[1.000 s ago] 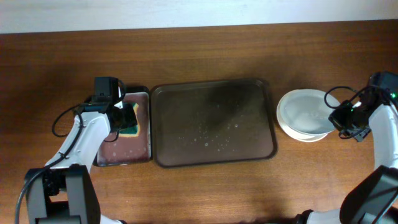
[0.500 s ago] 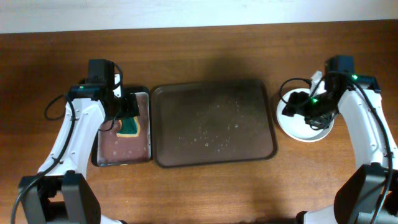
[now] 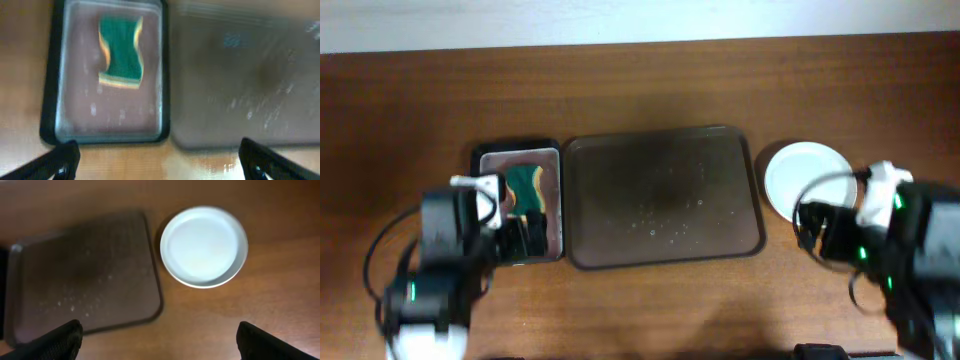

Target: Clean dirty plates on tray and stack at the side

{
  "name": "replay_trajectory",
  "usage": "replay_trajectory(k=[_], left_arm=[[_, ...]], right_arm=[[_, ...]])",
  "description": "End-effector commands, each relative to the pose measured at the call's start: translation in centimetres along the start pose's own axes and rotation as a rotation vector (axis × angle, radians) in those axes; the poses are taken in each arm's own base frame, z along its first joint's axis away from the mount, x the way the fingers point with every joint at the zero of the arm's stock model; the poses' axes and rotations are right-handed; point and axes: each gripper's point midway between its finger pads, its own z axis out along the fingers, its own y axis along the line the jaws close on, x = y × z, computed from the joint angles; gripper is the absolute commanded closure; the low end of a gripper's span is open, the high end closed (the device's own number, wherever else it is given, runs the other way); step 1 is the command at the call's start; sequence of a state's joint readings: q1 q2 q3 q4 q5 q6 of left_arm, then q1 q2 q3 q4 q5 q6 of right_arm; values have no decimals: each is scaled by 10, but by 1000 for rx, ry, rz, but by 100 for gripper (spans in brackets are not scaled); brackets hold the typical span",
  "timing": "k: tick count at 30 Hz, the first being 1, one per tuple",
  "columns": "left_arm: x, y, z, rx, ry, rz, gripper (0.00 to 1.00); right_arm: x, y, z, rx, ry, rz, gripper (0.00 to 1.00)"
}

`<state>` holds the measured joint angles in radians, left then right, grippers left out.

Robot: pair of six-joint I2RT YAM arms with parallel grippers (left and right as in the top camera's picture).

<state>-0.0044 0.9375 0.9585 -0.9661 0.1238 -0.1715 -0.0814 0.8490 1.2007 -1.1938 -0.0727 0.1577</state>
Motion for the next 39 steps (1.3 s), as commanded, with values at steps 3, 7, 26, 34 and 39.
replay_trajectory(k=[3,7,26,34,39], left_arm=[[13,-4,-32,43,-205,45,0],[12,-5,-42,50,-247,50,0],[12,-5,-42,50,-246,50,0],[12,-5,-42,50,-246,50,0],[13,-5,-41,49,-244,50,0]], right_arm=[[5,-3,-27,8,-115,-2,1],[5,-3,-26,9,-113,-2,1],[-8,4,-42,-82,-721,-105,1],[-4,4,7,-148,-1040,-104,1],[24,-5,64,-119,-918,-105,1]])
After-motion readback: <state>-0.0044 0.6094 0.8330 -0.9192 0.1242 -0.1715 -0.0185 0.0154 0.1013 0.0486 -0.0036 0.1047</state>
